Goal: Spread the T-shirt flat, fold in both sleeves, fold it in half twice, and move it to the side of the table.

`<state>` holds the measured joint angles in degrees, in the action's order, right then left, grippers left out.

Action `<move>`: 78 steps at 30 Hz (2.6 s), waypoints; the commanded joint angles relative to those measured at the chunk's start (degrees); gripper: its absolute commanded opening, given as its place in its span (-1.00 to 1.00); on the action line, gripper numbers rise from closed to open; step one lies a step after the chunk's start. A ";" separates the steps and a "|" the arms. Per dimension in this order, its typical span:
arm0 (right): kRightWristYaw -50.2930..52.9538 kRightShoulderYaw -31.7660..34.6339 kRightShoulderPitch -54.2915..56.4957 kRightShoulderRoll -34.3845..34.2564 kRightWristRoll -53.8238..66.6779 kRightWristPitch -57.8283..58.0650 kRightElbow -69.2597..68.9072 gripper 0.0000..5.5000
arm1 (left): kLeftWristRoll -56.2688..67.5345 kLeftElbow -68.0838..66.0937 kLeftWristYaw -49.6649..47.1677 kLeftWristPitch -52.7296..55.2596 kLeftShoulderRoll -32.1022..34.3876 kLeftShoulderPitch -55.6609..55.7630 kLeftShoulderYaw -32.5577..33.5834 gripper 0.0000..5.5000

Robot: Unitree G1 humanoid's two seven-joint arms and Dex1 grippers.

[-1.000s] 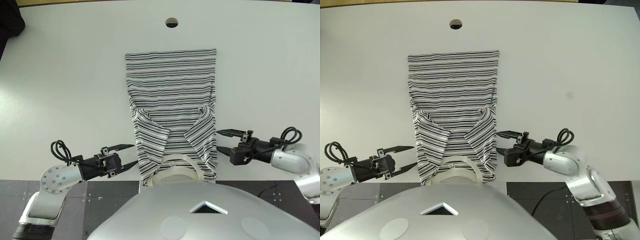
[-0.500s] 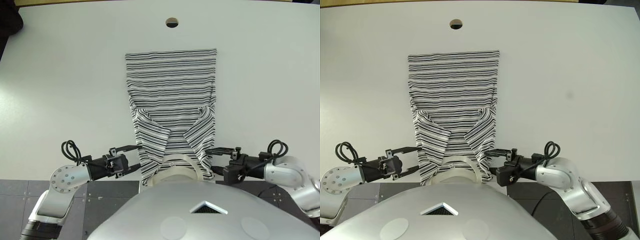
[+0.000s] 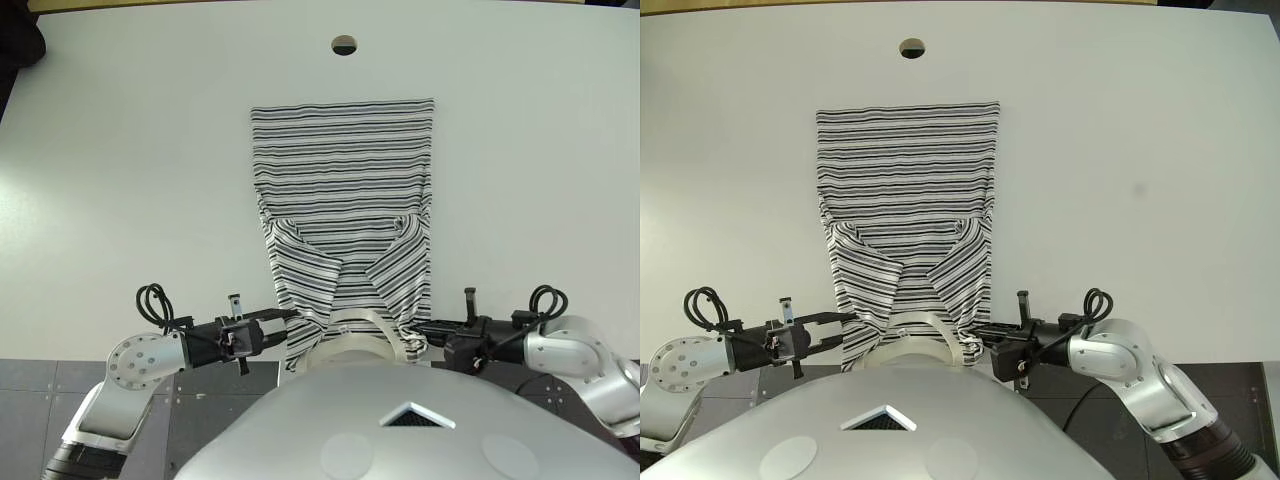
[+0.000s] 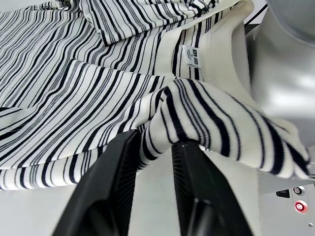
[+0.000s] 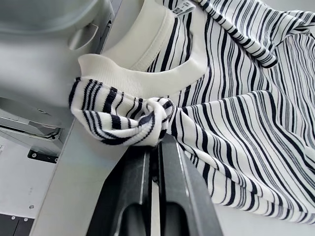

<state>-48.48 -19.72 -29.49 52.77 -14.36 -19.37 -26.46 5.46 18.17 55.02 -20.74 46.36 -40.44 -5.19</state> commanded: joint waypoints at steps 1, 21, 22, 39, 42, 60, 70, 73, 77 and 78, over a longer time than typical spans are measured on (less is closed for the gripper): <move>-2.83 -0.05 -1.63 2.75 0.38 3.28 1.89 -0.96 | 0.69 0.87 1.17 -0.44 1.37 -0.76 -0.72 -0.80; 0.72 11.05 14.89 -8.97 30.73 15.76 5.33 -0.96 | 8.96 0.46 -9.44 19.46 -4.44 13.19 4.18 -0.96; 2.06 10.59 17.81 -11.24 30.25 16.72 7.68 -0.96 | 9.79 -0.17 -10.02 21.17 -5.61 15.48 4.00 -0.96; 3.62 10.68 43.92 -29.05 26.52 15.48 45.51 -0.87 | 9.29 -28.67 -21.81 37.87 -22.02 52.25 2.79 -0.96; 3.75 11.35 46.78 -30.87 26.05 14.48 50.63 -0.69 | 8.08 -34.99 -21.62 36.73 -23.96 55.87 2.24 -0.78; 13.54 13.16 54.51 -34.64 16.42 6.32 66.97 -0.62 | 9.56 -50.18 -35.88 27.24 -27.72 66.30 17.24 -0.59; 13.35 11.16 55.97 -32.04 10.77 1.32 61.88 -0.96 | 0.84 -17.19 -23.09 21.65 -29.03 44.99 -5.02 -0.96; 13.10 9.90 56.69 -32.25 9.16 1.80 62.65 -0.96 | -2.08 -15.66 -22.13 22.85 -29.18 42.30 -10.30 -0.96; 12.84 7.12 58.11 -32.10 5.71 2.17 66.37 -0.96 | -4.59 -15.70 -21.49 25.18 -28.94 40.69 -14.31 -0.96; 12.67 6.11 58.97 -31.79 4.28 2.44 68.08 -0.96 | -5.42 -15.52 -20.89 25.32 -28.34 40.10 -15.40 -0.96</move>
<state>-35.35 -11.73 27.05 20.40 -7.36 -17.55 38.84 1.81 2.03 33.22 3.44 16.92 0.56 -18.71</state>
